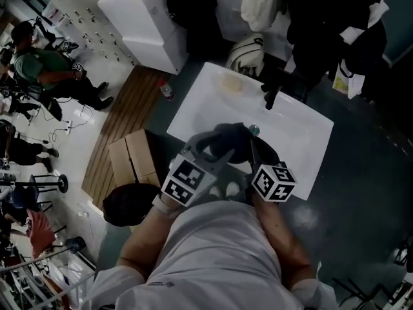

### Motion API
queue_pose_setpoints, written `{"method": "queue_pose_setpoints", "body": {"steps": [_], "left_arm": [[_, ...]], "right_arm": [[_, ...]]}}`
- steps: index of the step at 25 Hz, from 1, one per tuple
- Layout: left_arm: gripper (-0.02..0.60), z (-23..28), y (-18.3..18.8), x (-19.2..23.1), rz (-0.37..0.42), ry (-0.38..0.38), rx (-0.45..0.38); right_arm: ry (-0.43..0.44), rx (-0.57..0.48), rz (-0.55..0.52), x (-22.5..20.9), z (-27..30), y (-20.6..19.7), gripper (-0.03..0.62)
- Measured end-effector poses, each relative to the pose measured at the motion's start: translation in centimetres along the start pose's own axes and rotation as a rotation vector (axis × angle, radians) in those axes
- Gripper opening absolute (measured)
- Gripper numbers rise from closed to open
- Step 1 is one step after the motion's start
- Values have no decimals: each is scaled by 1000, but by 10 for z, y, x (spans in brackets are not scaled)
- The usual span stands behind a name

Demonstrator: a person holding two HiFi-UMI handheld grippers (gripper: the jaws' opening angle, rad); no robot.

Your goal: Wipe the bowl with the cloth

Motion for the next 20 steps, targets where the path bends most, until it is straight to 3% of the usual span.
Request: {"method": "queue_pose_setpoints", "body": {"steps": [5, 12, 14, 20], "left_arm": [[150, 17, -4, 9, 45, 23, 59], [123, 41, -12, -4, 194, 108, 177], [83, 47, -12, -9, 215, 104, 198], [57, 55, -16, -18, 230, 28, 267]], "right_arm": [[88, -5, -130, 19, 8, 10, 31], [96, -12, -178, 18, 10, 19, 31], [93, -18, -202, 18, 10, 21, 31], [34, -27, -260, 9, 7, 26, 31]]}}
Point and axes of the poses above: the fingertips, and each gripper's own axes: z forward along the fingers, x to its left, y out of its top, the point moved 10 cm from there along -z, backward along the fingers, and after that the axes turned 5 degrees about -z, right-handed, at the moved point
